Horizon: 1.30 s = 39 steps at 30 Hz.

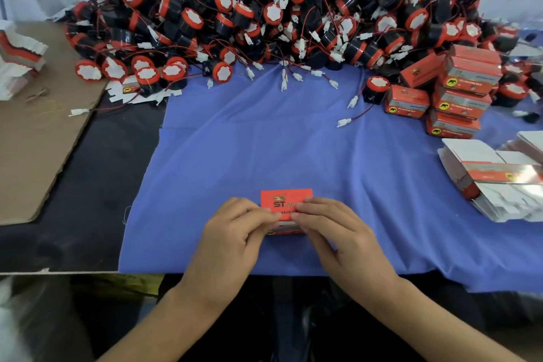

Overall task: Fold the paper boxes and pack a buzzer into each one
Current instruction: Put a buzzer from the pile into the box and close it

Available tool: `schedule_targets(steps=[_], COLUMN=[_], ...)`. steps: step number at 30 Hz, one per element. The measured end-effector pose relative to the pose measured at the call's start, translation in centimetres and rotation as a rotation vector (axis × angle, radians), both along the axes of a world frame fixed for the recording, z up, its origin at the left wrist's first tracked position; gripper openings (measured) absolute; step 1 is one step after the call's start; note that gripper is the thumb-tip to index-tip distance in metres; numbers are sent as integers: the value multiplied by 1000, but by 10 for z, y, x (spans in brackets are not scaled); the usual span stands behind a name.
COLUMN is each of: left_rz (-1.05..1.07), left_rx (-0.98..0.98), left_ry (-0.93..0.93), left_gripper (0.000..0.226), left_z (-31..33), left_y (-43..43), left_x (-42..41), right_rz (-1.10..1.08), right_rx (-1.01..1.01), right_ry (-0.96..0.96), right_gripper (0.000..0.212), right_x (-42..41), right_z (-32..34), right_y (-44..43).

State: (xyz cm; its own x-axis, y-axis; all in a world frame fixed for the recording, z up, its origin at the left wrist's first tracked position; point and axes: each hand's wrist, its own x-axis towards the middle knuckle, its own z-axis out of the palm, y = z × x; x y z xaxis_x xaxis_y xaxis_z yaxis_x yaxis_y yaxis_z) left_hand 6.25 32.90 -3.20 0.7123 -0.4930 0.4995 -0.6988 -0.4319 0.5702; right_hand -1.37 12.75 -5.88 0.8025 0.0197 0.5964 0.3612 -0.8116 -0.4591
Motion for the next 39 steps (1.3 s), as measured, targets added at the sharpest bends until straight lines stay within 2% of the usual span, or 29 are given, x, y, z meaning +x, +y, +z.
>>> schedule_targets(steps=[5,10,15,18,20,21,23,25,27,30,35,39], left_rz=[-54,-44,-3,113,201,219,193,166,136,54,-142,-206], left_rx=[164,186,21,-208,-356,-396,-422,-429,-450,-468,-469,-468], left_ry=[-274,-298,-40,272,518,639,756,759,734,728,740,740], left_gripper=[26,31,23,10,24,30,22,13,14,26,43,43], left_z=[-13,-34,-26,-14,-10,-11,-12,-13,-10,-1,20,33], left_y=[5,12,4,-4,-10,-11,-16,-23,-33,-55,-111,-172], left_x=[-1,-4,-10,-12,-8,-6,-5,-10,-15,-16,-2,27], right_rz=[-23,-79,-101,-225,-310,-313,-294,-312,-324,-384,-446,-560], right_rx=[-34,-73,55,440,723,819,914,941,959,1016,993,959], right_ry=[-22,-67,-38,61,185,268,360,340,269,174,120,61], right_gripper=[20,17,19,22,26,27,24,26,33,41,50,62], right_x=[-2,-4,-5,-9,-8,-7,-5,-7,-12,-17,-9,26], right_z=[-1,-10,-6,3,9,11,15,18,21,30,53,69], right_y=[3,8,14,23,27,27,26,26,25,12,-31,-72])
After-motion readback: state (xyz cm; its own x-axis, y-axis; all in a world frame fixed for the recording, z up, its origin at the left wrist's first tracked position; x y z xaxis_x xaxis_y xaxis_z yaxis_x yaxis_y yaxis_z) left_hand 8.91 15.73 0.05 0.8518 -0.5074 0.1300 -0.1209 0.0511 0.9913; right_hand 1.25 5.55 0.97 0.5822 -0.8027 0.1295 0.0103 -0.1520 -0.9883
